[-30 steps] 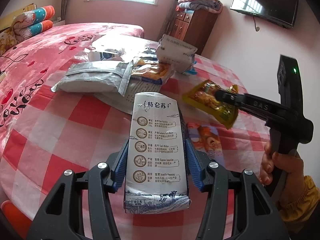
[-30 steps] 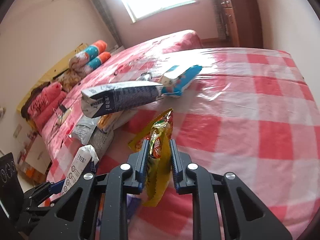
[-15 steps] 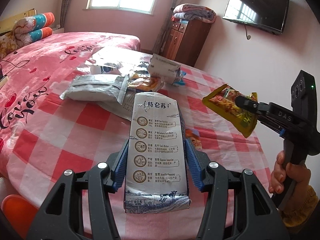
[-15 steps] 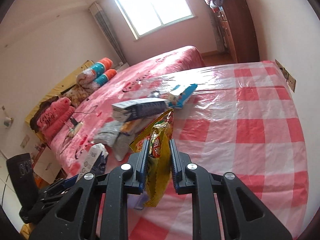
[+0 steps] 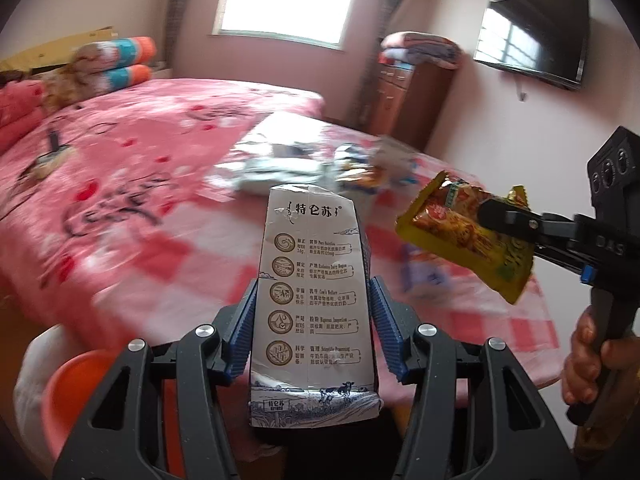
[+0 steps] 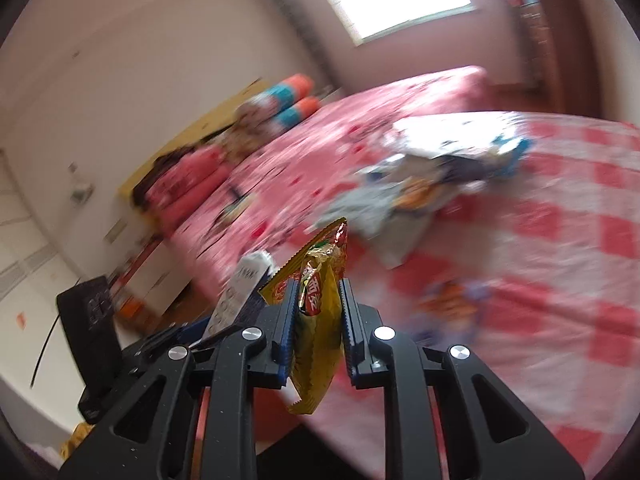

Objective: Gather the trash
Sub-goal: 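Carry both items to the orange bucket and open both grippers to drop them, then move both grippers back over the table toward the remaining trash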

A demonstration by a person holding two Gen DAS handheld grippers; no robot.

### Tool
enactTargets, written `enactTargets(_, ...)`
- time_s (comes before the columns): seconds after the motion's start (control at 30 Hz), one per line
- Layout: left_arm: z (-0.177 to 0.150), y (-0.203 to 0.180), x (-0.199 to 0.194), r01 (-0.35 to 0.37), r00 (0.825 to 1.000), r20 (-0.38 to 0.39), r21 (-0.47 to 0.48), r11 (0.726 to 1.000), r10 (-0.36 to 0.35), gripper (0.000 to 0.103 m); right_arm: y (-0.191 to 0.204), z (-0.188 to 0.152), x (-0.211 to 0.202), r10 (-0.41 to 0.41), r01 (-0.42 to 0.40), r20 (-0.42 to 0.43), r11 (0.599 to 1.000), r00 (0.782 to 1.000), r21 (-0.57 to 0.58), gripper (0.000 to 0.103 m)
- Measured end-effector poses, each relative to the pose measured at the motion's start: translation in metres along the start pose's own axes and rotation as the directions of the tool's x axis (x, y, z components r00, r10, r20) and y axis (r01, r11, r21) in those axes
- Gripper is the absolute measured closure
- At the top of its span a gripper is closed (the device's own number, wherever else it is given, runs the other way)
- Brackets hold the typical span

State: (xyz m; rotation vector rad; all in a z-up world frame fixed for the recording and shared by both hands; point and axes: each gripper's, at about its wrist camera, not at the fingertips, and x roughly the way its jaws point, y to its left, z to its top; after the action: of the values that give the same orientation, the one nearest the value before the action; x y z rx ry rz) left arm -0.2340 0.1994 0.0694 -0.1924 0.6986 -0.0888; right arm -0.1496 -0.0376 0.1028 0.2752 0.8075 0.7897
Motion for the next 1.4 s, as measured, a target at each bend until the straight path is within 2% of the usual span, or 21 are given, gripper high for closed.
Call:
enactTargets(0.13,-0.024,0.045,-0.026,-0.113,0.993,-0.023,-0.062,0.992,0.112,0.048,0.039,-0.012,0.03,0.086,-0.092,-0.097,0.994,0.991,-0.056,0.082)
enactTargets(0.27,-0.056,0.094,-0.043,-0.243,0.969,-0.072,-0.125,0.962,0.235,0.048,0.084,-0.029,0.064,0.143,-0.172,-0.205,0.977,0.968,-0.13,0.081)
enactTargets(0.43,-0.093,0.141,-0.044,-0.32,0.943,-0.162,-0.208,0.924,0.29,0.048,0.13,-0.052,0.108,0.17,-0.244,-0.33,0.949,0.929,-0.199,0.081)
enactTargets(0.53,-0.113,0.16,-0.034,-0.359,0.924,-0.224,-0.231,0.904,0.309,0.045,0.151,-0.068,0.139,0.163,-0.262,-0.394,0.941,0.905,-0.213,0.077)
enactTargets(0.6,-0.125,0.173,-0.025,-0.385,0.907,-0.281,-0.25,0.889,0.314,0.036,0.159,-0.079,0.153,0.135,-0.254,-0.424,0.937,0.895,-0.238,0.056)
enactTargets(0.63,-0.129,0.178,-0.024,-0.392,0.903,-0.291,-0.26,0.883,0.315,0.036,0.159,-0.083,0.156,0.115,-0.236,-0.428,0.941,0.897,-0.242,0.038)
enactTargets(0.67,-0.133,0.181,-0.026,-0.392,0.904,-0.291,-0.272,0.879,0.313,0.036,0.156,-0.087,0.158,0.108,-0.223,-0.435,0.949,0.894,-0.224,0.031)
enactTargets(0.7,-0.134,0.183,-0.028,-0.389,0.907,-0.283,-0.282,0.877,0.311,0.033,0.152,-0.089,0.158,0.116,-0.227,-0.438,0.951,0.892,-0.211,0.03)
enactTargets(0.73,-0.135,0.184,-0.032,-0.391,0.91,-0.265,-0.286,0.875,0.32,0.029,0.149,-0.09,0.157,0.111,-0.221,-0.435,0.952,0.894,-0.211,0.029)
enactTargets(0.77,-0.135,0.186,-0.036,-0.392,0.913,-0.236,-0.281,0.876,0.333,0.028,0.145,-0.09,0.153,0.081,-0.193,-0.421,0.954,0.904,-0.231,0.024)
enactTargets(0.87,-0.132,0.187,-0.047,-0.391,0.92,-0.153,-0.259,0.883,0.362,0.026,0.133,-0.088,0.138,0.015,-0.123,-0.363,0.954,0.932,-0.275,0.017)
enactTargets(0.93,-0.128,0.186,-0.053,-0.363,0.932,-0.095,-0.267,0.893,0.35,0.022,0.125,-0.085,0.133,-0.003,-0.096,-0.345,0.957,0.939,-0.272,0.014)
enactTargets(1.03,-0.12,0.184,-0.057,-0.344,0.937,-0.034,-0.277,0.897,0.348,0.021,0.118,-0.081,0.124,-0.022,-0.068,-0.314,0.96,0.949,-0.271,0.013)
enactTargets(1.17,-0.113,0.181,-0.053,-0.343,0.938,-0.052,-0.276,0.898,0.342,0.021,0.113,-0.075,0.112,-0.038,-0.038,-0.262,0.959,0.964,-0.28,0.011)
enactTargets(1.33,-0.105,0.169,-0.045,-0.401,0.916,-0.093,-0.189,0.896,0.39,0.021,0.112,-0.071,0.1,-0.065,0.002,-0.209,0.957,0.976,-0.29,0.009)
enactTargets(1.4,-0.102,0.164,-0.044,-0.408,0.913,-0.1,-0.16,0.899,0.397,0.021,0.108,-0.068,0.096,-0.07,0.013,-0.194,0.96,0.978,-0.281,0.009)
